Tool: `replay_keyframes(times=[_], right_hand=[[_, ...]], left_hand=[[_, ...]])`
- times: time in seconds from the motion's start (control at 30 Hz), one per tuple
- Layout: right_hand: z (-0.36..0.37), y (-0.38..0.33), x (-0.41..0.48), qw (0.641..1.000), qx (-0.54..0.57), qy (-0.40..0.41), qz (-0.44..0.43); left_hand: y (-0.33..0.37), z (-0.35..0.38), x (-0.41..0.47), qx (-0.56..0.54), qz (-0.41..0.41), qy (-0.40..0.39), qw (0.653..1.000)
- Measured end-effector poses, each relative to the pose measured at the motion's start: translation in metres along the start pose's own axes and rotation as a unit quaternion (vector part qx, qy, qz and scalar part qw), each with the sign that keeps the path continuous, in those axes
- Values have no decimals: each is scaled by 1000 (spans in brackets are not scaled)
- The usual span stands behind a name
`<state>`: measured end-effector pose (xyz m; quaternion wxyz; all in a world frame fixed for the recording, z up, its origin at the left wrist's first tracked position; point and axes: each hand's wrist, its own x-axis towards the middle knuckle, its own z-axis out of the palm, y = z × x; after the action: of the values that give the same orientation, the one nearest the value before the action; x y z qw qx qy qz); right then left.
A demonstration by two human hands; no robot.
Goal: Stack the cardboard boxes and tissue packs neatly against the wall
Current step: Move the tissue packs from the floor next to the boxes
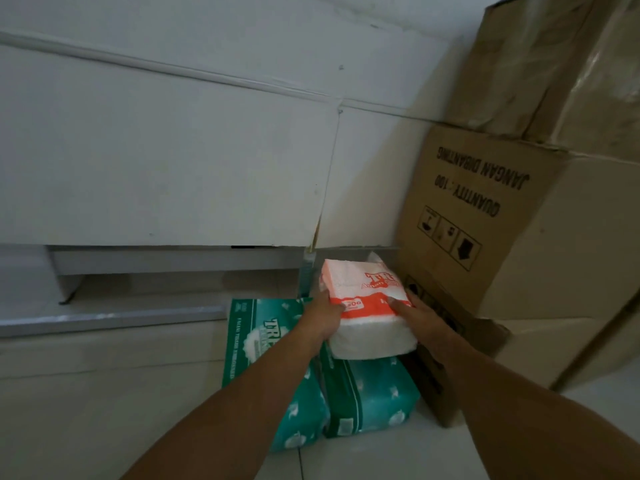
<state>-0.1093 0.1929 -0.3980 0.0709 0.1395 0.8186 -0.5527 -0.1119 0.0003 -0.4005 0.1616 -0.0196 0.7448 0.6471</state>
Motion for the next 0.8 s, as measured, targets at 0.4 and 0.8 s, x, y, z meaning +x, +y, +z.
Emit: replay_keyframes(times=[0.4, 0.8], right_hand=[[62, 26, 32, 962, -264, 49, 55], [102, 6, 25, 878, -477, 25, -32]], left_hand=[[-72, -50, 11, 456, -34, -138, 879], [-119, -47, 11, 659, 104, -136, 733]])
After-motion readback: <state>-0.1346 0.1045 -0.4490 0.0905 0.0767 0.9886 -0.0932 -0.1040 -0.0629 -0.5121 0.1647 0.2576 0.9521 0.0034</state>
